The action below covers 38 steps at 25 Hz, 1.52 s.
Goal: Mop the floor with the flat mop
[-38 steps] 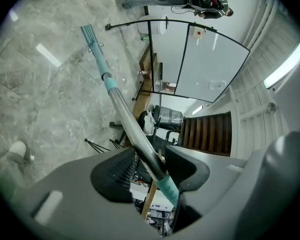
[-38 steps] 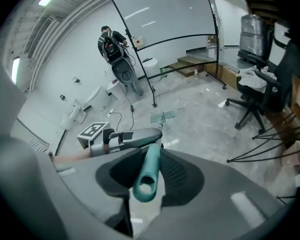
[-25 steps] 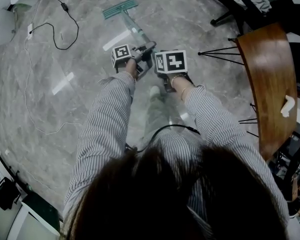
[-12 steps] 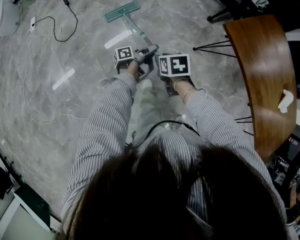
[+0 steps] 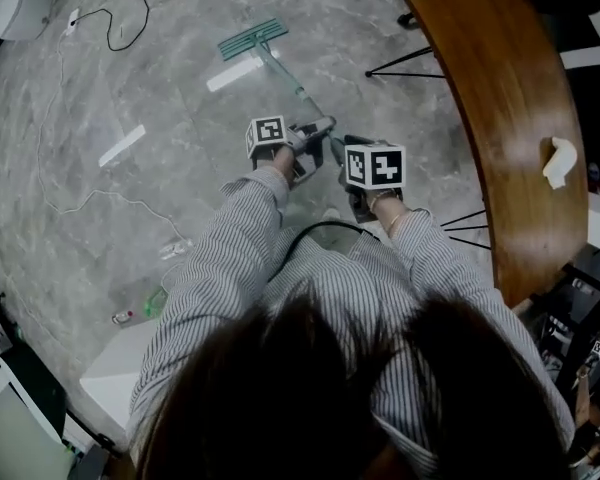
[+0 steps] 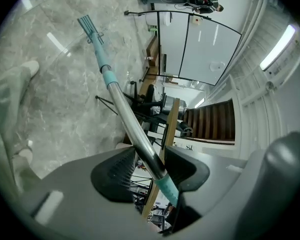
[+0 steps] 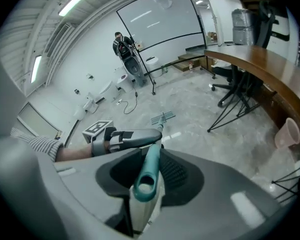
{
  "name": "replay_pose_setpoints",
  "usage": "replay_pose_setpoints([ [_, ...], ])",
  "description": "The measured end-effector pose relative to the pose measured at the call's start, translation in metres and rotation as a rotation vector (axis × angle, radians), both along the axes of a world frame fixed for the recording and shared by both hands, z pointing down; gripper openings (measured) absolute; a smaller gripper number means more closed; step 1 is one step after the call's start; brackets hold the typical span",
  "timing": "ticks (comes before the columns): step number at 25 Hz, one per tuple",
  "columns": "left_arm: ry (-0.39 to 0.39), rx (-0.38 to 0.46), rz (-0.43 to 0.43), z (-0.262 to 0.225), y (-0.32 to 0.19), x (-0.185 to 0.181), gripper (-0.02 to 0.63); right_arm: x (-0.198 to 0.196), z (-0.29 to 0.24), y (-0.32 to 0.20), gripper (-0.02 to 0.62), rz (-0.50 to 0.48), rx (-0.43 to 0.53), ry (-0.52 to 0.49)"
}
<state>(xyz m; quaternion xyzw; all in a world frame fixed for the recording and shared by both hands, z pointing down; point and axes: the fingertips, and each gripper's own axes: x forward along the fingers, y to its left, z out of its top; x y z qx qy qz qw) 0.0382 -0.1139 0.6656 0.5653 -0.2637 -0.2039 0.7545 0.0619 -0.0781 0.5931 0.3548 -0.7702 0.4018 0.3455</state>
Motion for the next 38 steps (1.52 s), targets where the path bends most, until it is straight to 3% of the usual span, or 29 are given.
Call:
replay_pose_setpoints([
  [7,0.077,-0.006,0.046,-0.017,0.124,0.113,0.181,0.108,-0.014,0.120,0.114,-0.086,-0.025,0.059],
  [12,0.121,0.011,0.191,-0.044,0.163,0.167,0.183,0.159,-0.043,0.154,0.114,-0.062,-0.008,0.030],
  [15,0.238,-0.017,0.125,-0.077,0.174,0.188,0.178,0.176,-0.072,0.163,0.114,-0.079,0.033,0.034],
  [18,0.320,-0.022,0.073,-0.100,0.187,0.197,0.167,0.182,-0.097,0.174,0.114,-0.125,0.082,0.032],
  [22,0.320,0.019,0.133,-0.115,0.212,0.205,0.170,0.184,-0.115,0.197,0.114,-0.166,0.124,0.008],
  [26,0.372,0.034,0.160,-0.124,0.232,0.202,0.172,0.174,-0.122,0.216,0.098,-0.266,0.144,0.028],
  [27,0.369,0.038,0.160,-0.122,0.234,0.200,0.173,0.171,-0.120,0.218,0.096,-0.275,0.136,0.022],
  [29,0.352,0.043,0.160,-0.118,0.240,0.199,0.187,0.167,-0.116,0.223,0.032,-0.257,0.118,0.009],
  [31,0.350,0.045,0.160,-0.118,0.246,0.196,0.187,0.165,-0.115,0.226,0.021,-0.231,0.122,0.014],
  [36,0.358,0.073,0.148,-0.121,0.241,0.189,0.189,0.154,-0.122,0.227,0.025,-0.331,0.196,0.039],
  [38,0.358,0.072,0.148,-0.120,0.241,0.190,0.189,0.156,-0.125,0.232,0.056,-0.354,0.202,0.037],
])
